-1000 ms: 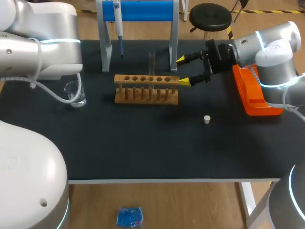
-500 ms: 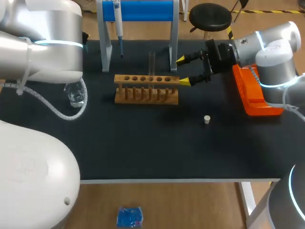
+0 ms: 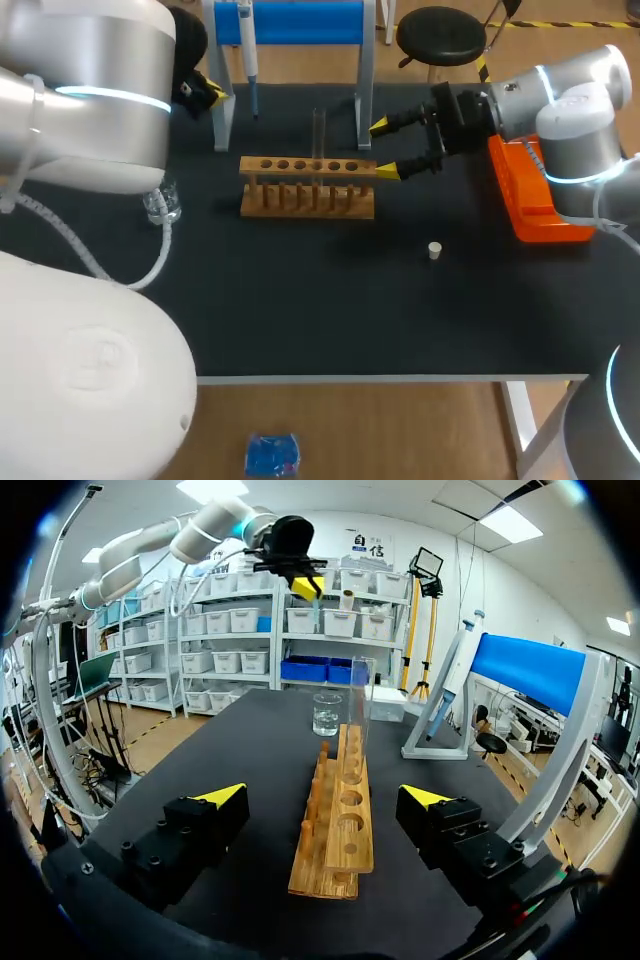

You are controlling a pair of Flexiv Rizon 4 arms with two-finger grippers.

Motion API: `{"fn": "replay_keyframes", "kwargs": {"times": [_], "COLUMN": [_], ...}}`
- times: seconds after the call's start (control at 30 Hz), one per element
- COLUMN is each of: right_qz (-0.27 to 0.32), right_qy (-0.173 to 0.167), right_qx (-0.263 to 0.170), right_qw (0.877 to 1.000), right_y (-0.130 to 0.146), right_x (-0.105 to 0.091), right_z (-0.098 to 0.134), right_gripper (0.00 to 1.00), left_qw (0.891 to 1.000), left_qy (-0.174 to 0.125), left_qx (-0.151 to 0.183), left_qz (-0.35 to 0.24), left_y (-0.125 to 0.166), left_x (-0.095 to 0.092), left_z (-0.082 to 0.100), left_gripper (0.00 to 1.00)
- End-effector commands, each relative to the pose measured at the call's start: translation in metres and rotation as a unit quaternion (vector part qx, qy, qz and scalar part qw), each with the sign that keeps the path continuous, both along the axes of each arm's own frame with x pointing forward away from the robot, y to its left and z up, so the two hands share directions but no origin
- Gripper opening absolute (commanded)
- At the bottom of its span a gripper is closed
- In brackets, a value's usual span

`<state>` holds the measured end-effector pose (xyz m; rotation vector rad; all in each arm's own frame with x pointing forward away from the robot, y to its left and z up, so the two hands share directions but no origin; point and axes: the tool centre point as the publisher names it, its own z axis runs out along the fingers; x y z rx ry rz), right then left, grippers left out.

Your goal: Invert the test tube, pick up the pipette, mount the tip to pipette, aspirate from beaker and dispense into the tube, eject the tip, return the pipette, and cap with the stopper.

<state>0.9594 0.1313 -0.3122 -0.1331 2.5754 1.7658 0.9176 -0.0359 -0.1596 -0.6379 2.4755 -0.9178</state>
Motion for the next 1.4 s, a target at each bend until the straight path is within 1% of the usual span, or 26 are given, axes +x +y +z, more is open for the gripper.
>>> {"fn": "replay_keyframes", "kwargs": {"times": [0.03,0.1,0.13,0.27,0.47,0.67,0.7,0.73,0.77,0.83,0.9,0.93,1.0,1.4], "right_qz": [0.002,0.002,0.002,0.002,0.002,0.002,0.002,0.002,0.002,0.002,0.002,0.002,0.002,0.002], "right_qy": [0.001,0.001,0.001,0.001,0.001,0.001,0.001,0.001,0.001,0.001,0.001,0.001,0.001,0.001], "right_qx": [-0.001,-0.001,-0.001,-0.001,-0.001,-0.001,-0.001,-0.001,-0.001,-0.001,-0.001,-0.001,-0.001,-0.001], "right_qw": [1.0,1.0,1.0,1.0,1.0,1.0,1.0,1.0,1.0,1.0,1.0,1.0,1.0,1.0], "right_y": [-0.001,-0.001,-0.001,-0.001,-0.001,-0.001,-0.001,-0.001,-0.001,-0.001,-0.001,-0.001,-0.001,-0.001], "right_x": [0.001,0.001,0.001,0.001,0.001,0.001,0.001,0.001,0.001,0.001,0.001,0.001,0.001,0.001], "right_z": [0.001,0.001,0.001,0.001,0.001,0.001,0.001,0.001,0.001,0.001,0.001,0.001,0.001,0.001], "right_gripper": [1.0,1.0,1.0,1.0,1.0,1.0,1.0,1.0,1.0,1.0,1.0,1.0,1.0,1.0], "left_qw": [0.997,0.996,0.995,0.993,0.988,0.983,0.982,0.98,0.979,0.976,0.974,0.973,0.975,0.975], "left_qy": [0.042,0.044,0.044,0.048,0.07,0.112,0.12,0.129,0.133,0.147,0.154,0.16,0.155,0.155], "left_qx": [-0.009,-0.009,-0.008,-0.004,0.0,-0.012,-0.021,-0.036,-0.032,-0.052,-0.045,-0.054,-0.044,-0.044], "left_qz": [-0.066,-0.072,-0.087,-0.112,-0.137,-0.145,-0.145,-0.145,-0.151,-0.151,-0.157,-0.156,-0.15,-0.15], "left_y": [0.004,-0.002,-0.006,-0.019,-0.032,-0.041,-0.043,-0.044,-0.044,-0.046,-0.048,-0.048,-0.047,-0.047], "left_x": [-0.017,-0.018,-0.018,-0.019,-0.016,-0.01,-0.01,-0.008,-0.007,-0.005,-0.004,-0.003,0.0,0.0], "left_z": [0.018,0.018,0.018,0.019,0.016,0.013,0.012,0.012,0.012,0.012,0.012,0.012,0.014,0.014], "left_gripper": [0.0,0.0,0.0,0.0,0.0,0.0,0.0,0.0,0.0,0.0,0.0,0.0,0.0,0.0]}}
